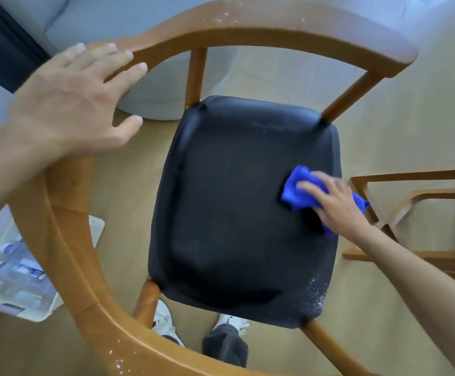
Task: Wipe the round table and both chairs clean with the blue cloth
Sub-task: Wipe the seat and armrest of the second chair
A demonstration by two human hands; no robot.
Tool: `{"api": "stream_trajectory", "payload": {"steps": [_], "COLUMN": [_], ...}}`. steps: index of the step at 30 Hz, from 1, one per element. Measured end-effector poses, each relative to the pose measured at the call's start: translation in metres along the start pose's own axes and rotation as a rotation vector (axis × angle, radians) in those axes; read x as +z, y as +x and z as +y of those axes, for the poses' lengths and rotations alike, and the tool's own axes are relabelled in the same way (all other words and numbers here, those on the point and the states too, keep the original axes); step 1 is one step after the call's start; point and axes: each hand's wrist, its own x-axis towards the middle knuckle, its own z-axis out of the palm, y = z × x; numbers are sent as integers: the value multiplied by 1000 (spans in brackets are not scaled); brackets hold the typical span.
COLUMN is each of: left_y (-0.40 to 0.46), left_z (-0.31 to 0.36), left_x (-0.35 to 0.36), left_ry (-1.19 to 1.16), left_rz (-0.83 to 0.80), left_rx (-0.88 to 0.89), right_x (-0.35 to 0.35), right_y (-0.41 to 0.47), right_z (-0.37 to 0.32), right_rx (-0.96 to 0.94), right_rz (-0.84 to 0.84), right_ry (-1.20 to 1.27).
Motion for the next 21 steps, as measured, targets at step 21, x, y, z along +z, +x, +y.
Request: {"api": "stream_trajectory", "payload": {"steps": [21], "left_y": [3], "left_z": [-12], "left_x": [19], "left_ry": [-86], "left_rz": [-6], "left_rx": [-6], "right_x": [-4], "right_y": [-55], "right_z": [28], "right_rx": [358], "right_rz": [-46], "right_ry": [181]}}
